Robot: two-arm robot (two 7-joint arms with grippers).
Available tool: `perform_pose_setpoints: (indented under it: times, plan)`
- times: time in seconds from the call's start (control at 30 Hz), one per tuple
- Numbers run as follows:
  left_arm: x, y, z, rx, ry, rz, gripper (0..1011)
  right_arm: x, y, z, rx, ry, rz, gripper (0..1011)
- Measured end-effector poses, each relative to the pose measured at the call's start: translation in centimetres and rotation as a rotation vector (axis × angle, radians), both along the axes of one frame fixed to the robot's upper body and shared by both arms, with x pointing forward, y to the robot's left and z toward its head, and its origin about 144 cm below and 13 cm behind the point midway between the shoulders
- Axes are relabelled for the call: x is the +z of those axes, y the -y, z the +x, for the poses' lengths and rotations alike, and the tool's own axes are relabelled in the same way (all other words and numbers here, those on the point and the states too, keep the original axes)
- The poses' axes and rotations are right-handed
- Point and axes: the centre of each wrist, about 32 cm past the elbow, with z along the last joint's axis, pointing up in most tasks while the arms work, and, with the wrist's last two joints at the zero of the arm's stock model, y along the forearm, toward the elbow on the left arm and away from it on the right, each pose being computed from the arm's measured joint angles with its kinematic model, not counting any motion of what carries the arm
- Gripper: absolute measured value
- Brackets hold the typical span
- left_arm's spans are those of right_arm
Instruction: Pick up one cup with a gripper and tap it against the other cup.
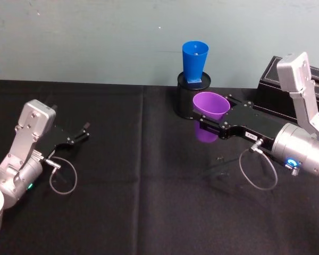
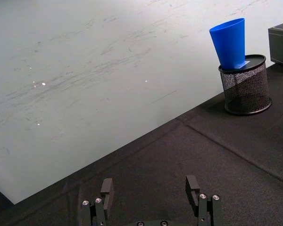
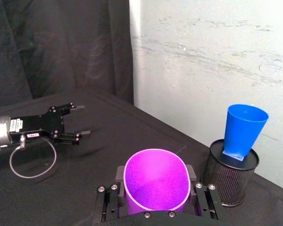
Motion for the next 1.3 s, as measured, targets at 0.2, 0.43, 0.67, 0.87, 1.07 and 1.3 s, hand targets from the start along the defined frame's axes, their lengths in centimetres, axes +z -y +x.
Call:
perform_pose_setpoints:
  times: [0.2, 0.43, 0.67, 0.87, 1.07, 1.3]
  plan:
    - [0.00, 0.00, 0.00, 0.000, 0.000, 0.000, 1005, -0.06, 0.01, -0.01, 0.000, -0.001, 0.001, 726]
    - [0.00, 0.00, 0.00, 0.000, 0.000, 0.000, 1005, -0.13, 0.03, -0.03, -0.001, -0.001, 0.003, 726]
    - [0.00, 0.00, 0.00, 0.000, 0.000, 0.000, 1004, -0.17, 0.05, -0.03, -0.001, 0.000, 0.004, 726]
    - [0.00, 0.00, 0.00, 0.000, 0.000, 0.000, 1005, -0.19, 0.06, -0.03, -0.001, 0.000, 0.004, 726]
    - [0.00, 0.00, 0.00, 0.000, 0.000, 0.000, 1005, -0.21, 0.06, -0.04, -0.001, 0.000, 0.004, 724]
    - [0.00, 0.00, 0.00, 0.000, 0.000, 0.000, 1005, -0.22, 0.06, -0.04, 0.000, 0.000, 0.004, 726]
